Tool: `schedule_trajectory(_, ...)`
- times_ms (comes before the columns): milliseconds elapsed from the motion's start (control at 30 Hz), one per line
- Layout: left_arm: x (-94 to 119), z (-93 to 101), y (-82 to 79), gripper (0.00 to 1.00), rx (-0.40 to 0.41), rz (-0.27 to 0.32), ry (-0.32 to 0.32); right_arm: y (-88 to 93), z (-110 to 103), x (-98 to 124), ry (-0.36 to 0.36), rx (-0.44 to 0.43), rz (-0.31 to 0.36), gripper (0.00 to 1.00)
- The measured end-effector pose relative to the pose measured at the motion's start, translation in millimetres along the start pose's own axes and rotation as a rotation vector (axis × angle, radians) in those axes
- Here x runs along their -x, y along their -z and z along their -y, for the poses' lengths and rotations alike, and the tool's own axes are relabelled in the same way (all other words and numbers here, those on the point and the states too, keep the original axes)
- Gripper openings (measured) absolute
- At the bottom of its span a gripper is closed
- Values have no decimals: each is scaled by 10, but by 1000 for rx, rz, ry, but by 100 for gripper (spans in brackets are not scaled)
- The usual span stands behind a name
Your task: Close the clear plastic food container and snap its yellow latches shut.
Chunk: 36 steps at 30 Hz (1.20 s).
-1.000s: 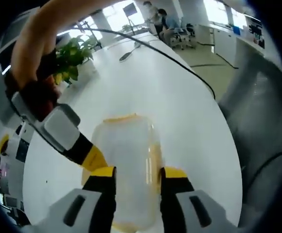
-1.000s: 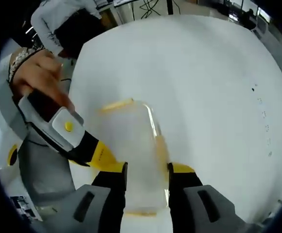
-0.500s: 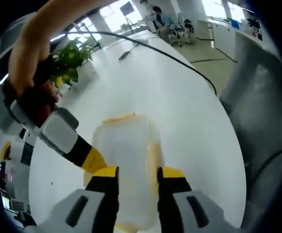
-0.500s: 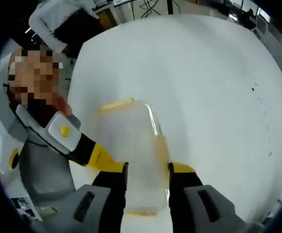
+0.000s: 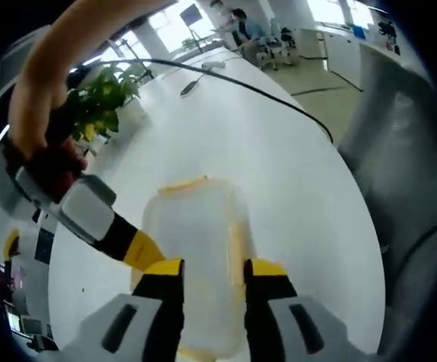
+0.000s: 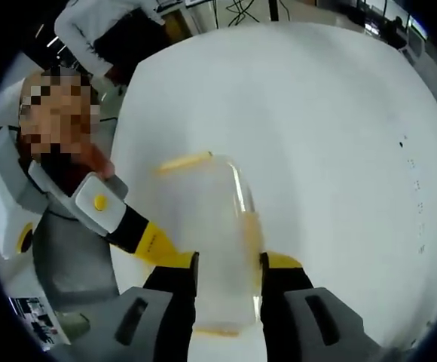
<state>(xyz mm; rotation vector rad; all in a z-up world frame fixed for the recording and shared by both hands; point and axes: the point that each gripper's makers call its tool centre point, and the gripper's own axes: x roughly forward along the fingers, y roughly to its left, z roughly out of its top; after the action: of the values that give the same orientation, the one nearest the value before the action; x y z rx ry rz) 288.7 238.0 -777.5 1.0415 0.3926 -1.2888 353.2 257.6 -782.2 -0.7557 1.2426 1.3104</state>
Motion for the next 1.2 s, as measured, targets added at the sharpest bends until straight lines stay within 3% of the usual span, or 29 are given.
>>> schedule_trajectory(633, -8, 6, -1, 24, -25, -6, -5, 2, -11, -5, -36, 52, -40, 26)
schedule_trajectory(733, -8, 8, 2, 24, -29, -2, -7, 5, -15, -13, -52, 60, -36, 24)
schedule_trajectory(767, -7, 36, -6, 24, -32, 2, 9, 71, -82, 3, -84, 59, -70, 24)
schedule_trajectory(833, 8, 33, -8, 24, -32, 3, -3, 17, -58, 2, -68, 72, -37, 24)
schedule_trajectory(1200, 10, 23, -5, 25, -34, -1, -6, -8, -52, -8, -63, 73, -32, 26)
